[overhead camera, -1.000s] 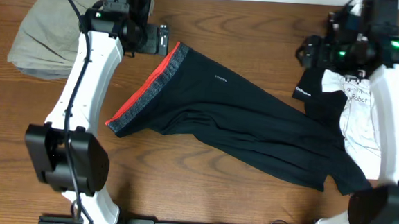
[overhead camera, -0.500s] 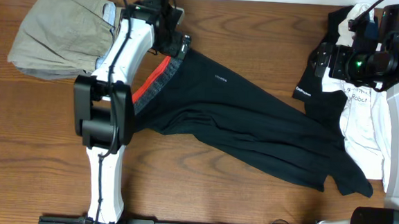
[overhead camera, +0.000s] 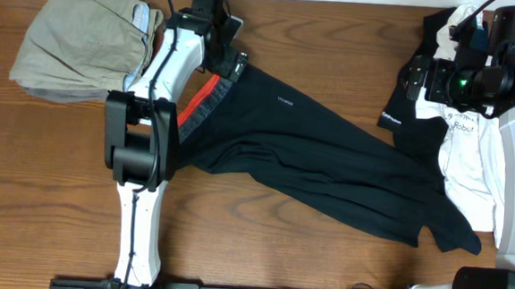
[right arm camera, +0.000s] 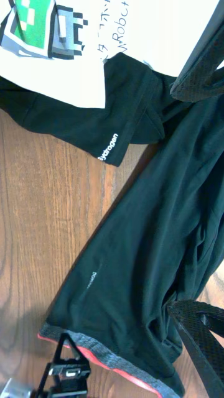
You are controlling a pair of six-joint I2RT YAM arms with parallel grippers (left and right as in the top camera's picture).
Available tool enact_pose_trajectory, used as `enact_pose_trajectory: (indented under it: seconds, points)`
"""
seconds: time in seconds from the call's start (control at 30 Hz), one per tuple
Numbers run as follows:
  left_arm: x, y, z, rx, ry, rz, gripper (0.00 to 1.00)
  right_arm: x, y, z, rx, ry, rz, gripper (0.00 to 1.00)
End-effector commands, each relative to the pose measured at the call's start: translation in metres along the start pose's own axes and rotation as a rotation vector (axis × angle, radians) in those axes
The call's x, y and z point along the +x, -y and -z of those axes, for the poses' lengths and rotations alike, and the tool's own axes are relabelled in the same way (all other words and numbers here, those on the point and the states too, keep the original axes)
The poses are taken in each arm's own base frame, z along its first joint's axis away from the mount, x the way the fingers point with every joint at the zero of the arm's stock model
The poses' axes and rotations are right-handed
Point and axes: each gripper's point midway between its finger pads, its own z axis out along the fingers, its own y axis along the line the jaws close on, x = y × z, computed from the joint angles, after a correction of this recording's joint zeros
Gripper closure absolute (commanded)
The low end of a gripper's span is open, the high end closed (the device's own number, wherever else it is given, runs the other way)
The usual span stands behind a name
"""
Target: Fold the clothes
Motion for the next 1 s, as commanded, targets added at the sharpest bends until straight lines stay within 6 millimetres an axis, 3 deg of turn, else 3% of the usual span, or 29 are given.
enact_pose_trajectory:
  seconds: [0.0,0.2,0.33,0.5,0.57,0.8,0.97]
  points:
    - [-0.001,0.015,-0.011,0.027,-0.012,-0.060,0.02,0.000,0.002,0.001,0.012,0.003,0.018,0.01]
    - [0.001,0.025,-0.015,0.035,-0.023,-0.075,0.12,0.000,0.002,0.001,0.011,0.003,0.018,0.01]
    - [0.012,0.024,-0.030,0.043,-0.057,-0.069,0.20,0.000,0.002,0.001,0.012,0.003,0.018,0.01]
    - [0.020,0.024,-0.048,0.048,-0.080,-0.066,0.59,0.000,0.002,0.001,0.011,0.004,0.018,0.02]
    - [0.014,0.021,-0.049,0.041,-0.056,-0.067,0.62,-0.001,0.002,0.001,0.011,0.008,0.019,0.01]
    - [-0.027,-0.019,-0.045,-0.082,0.122,0.069,0.75,-0.002,-0.002,0.000,0.006,0.010,0.029,0.02]
    - [-0.041,-0.075,-0.033,-0.203,0.226,0.232,0.75,-0.003,-0.011,-0.009,-0.009,0.014,0.052,0.02]
